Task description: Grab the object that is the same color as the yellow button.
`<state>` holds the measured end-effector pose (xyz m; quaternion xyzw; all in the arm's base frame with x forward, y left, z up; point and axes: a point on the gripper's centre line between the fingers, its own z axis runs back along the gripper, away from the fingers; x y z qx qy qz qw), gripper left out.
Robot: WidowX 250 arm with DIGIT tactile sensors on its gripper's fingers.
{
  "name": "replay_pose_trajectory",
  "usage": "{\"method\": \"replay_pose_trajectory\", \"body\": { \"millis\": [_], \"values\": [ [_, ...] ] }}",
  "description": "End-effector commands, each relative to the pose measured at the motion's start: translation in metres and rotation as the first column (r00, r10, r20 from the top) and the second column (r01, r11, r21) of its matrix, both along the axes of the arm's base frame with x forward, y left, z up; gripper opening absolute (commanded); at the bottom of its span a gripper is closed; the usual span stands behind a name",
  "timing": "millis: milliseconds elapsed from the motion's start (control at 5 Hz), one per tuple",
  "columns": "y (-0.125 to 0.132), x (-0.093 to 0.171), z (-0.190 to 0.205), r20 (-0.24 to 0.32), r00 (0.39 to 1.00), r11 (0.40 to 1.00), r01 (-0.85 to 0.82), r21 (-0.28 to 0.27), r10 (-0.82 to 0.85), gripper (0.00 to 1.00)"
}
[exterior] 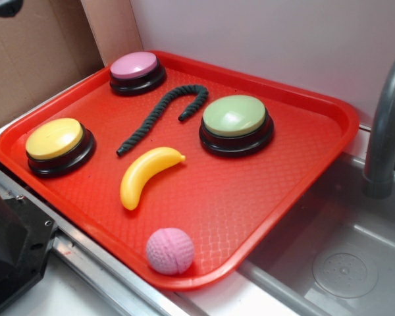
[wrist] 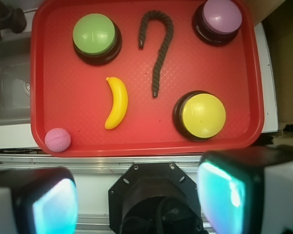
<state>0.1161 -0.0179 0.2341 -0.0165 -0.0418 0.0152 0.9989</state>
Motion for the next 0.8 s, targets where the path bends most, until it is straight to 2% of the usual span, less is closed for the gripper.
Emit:
{"method": "replay_pose_trajectory", "body": {
  "millis": [0,400,600],
  "values": [
    [0.000,0.000,0.000,0.000,1.000,1.000,0.000,0.000,0.000,1.00],
    [0.008,0.027,-0.055,-0.010,0.968,0.968,-0.250,0.005,0.250,1.00],
    [0.007,0.042,-0.085,0.001,0.953,0.952,-0.304,0.012,0.304,1.00]
  ]
}}
